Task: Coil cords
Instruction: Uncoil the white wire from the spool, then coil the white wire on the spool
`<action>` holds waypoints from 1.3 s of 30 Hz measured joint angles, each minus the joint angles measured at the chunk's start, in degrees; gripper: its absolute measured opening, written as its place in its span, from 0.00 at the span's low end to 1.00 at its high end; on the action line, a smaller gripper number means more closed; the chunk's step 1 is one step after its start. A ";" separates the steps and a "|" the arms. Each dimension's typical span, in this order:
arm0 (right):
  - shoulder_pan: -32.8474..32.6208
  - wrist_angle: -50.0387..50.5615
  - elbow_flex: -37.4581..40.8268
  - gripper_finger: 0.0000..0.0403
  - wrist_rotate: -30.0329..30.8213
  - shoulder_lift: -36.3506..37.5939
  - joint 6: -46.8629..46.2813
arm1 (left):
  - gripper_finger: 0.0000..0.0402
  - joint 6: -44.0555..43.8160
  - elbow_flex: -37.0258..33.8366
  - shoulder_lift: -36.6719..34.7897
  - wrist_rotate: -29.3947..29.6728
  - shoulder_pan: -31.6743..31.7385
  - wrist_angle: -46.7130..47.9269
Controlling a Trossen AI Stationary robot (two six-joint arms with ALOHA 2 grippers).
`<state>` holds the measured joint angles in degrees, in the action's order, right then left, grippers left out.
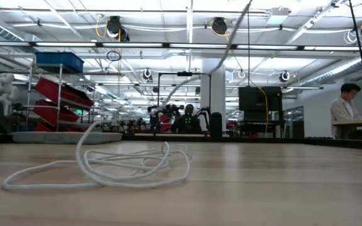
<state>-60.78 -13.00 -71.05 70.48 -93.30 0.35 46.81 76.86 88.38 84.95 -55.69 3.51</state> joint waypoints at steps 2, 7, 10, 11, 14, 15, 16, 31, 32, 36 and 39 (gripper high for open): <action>0.71 0.80 -0.02 0.08 -0.09 -0.23 -0.85 | 0.00 -0.01 -0.01 0.00 -0.04 0.24 3.55; 2.49 3.97 -0.02 0.21 -0.18 -1.04 -2.03 | 0.00 -3.03 -0.02 0.00 -1.61 0.79 6.41; 4.14 4.07 0.00 0.29 -0.34 -1.17 -1.60 | 0.00 -3.02 -0.02 0.00 -1.77 1.17 6.05; 4.71 4.15 0.00 0.31 -0.34 -1.19 -1.59 | 0.00 -3.04 -0.03 0.00 -1.99 1.29 6.11; 6.87 4.30 -0.01 0.39 -1.73 -1.52 -0.73 | 0.00 -3.17 -0.02 0.00 -3.86 1.91 6.09; 7.49 4.09 0.01 0.41 -1.79 -1.60 0.06 | 0.00 -3.89 -0.02 0.00 -4.57 2.08 6.08; 8.20 3.51 0.01 0.42 -1.66 -1.62 0.18 | 0.00 -5.27 -0.03 0.00 -5.26 2.31 6.06; 12.20 -0.74 0.01 0.39 -6.12 -1.60 4.29 | 0.00 -22.87 -0.02 0.00 -22.06 8.15 6.01; 12.32 -2.21 0.01 0.39 -6.13 -1.60 5.70 | 0.00 -23.33 -0.03 0.00 -24.00 8.41 6.02; 13.43 -6.82 -0.02 0.39 -11.93 -1.55 10.41 | 0.00 -24.02 -0.02 0.00 -28.01 9.45 6.01; 14.77 -6.83 -0.02 0.39 -16.52 -1.57 11.28 | 0.00 -24.02 -0.02 0.00 -30.14 10.62 6.03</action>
<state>-46.01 -19.84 -71.07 53.96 -94.87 11.63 22.79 76.84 88.38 54.81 -45.07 9.54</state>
